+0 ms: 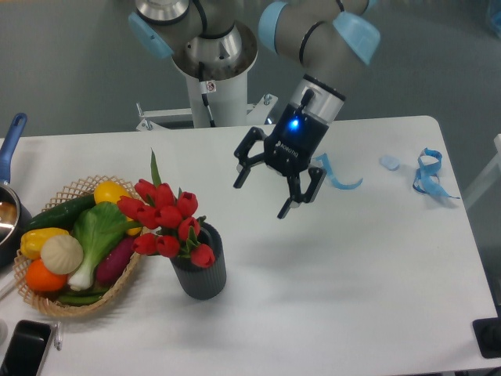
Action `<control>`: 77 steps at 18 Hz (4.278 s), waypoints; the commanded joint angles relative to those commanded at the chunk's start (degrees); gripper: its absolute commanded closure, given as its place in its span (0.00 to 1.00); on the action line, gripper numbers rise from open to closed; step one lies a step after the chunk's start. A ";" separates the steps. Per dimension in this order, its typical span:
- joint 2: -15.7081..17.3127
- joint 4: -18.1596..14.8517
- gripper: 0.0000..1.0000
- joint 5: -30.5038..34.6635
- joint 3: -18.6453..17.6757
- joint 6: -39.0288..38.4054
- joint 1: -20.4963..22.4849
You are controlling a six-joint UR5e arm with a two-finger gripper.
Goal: Pick up the flowers from the vase
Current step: 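Move the open gripper over to the red tulip stems in the vase, then close the gripper around the tulip stems above the vase rim, then lift the tulip bunch straight up out of the grey vase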
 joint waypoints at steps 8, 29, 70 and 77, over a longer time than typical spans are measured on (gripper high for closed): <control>-1.76 1.76 0.00 0.62 -0.26 0.09 -4.14; -4.22 1.68 0.33 0.97 0.70 -3.08 -10.03; 5.79 1.59 0.66 -8.70 5.89 -27.15 -4.76; 5.88 1.59 0.66 -13.17 9.75 -33.31 -2.22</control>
